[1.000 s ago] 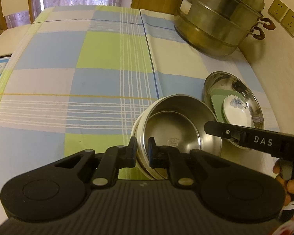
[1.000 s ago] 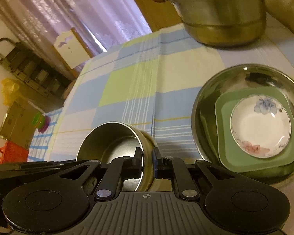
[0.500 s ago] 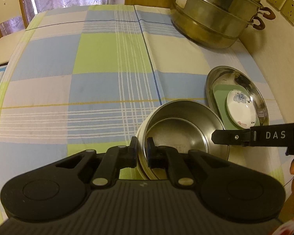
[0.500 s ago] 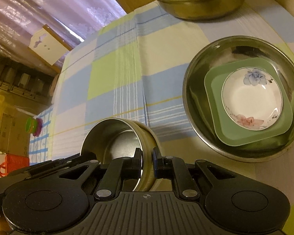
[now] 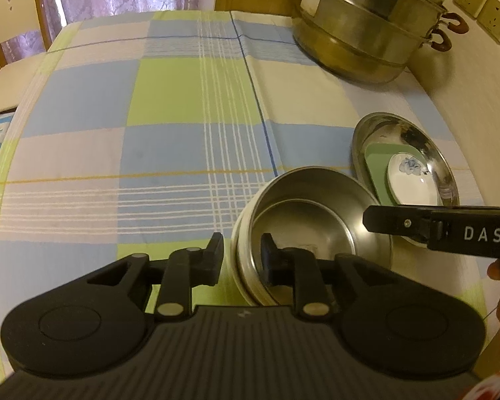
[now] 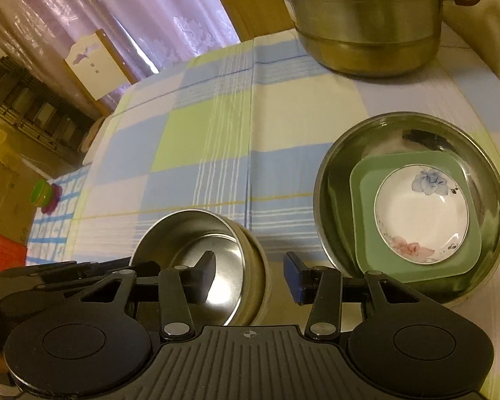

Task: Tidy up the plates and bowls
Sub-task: 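Lift the bowl stack with both grippers and carry it toward the steel plate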

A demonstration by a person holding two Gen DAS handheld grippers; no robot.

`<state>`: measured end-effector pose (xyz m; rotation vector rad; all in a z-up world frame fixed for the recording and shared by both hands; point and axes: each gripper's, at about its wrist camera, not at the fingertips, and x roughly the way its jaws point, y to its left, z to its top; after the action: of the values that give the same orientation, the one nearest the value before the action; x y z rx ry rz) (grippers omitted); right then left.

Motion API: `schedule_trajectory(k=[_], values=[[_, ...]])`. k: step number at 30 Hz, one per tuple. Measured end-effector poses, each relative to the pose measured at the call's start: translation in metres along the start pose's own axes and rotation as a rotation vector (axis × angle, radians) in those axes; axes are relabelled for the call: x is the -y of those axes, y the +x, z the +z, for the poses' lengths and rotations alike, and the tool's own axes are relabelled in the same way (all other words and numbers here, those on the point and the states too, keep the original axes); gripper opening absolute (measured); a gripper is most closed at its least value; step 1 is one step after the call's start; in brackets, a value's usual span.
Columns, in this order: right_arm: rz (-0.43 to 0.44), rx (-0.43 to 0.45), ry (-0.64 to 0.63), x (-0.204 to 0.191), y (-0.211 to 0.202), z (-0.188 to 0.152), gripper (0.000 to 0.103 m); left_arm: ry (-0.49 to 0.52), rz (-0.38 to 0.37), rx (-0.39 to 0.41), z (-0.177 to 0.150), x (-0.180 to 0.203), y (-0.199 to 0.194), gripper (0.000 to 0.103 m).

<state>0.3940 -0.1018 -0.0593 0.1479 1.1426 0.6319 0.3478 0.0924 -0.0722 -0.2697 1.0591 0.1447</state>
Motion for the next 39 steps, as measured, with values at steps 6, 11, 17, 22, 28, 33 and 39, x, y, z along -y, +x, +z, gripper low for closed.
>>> schedule_trajectory(k=[6,11,17,22,28,33,39], values=[[-0.022,-0.034,0.009,0.003,0.018,-0.002,0.045,-0.013,-0.008,-0.027,-0.001,-0.002,0.010,0.021],[-0.026,-0.053,0.007,0.003,0.030,-0.004,0.045,-0.005,-0.004,-0.043,-0.001,0.000,0.019,0.021],[-0.030,-0.060,0.011,0.003,0.035,-0.005,0.040,0.010,-0.012,-0.038,0.000,0.000,0.022,0.021],[-0.021,-0.057,0.022,0.004,0.036,-0.005,0.030,0.016,-0.023,-0.035,0.000,-0.001,0.023,0.020],[-0.019,-0.059,0.057,0.006,0.035,-0.007,0.030,0.019,-0.044,-0.035,-0.002,-0.006,0.023,0.018],[-0.028,-0.048,0.062,0.005,0.034,-0.008,0.030,0.005,-0.060,-0.039,-0.001,-0.009,0.024,0.017],[-0.037,-0.040,0.080,0.005,0.031,-0.011,0.027,0.020,-0.055,-0.034,-0.002,-0.004,0.022,0.017]])
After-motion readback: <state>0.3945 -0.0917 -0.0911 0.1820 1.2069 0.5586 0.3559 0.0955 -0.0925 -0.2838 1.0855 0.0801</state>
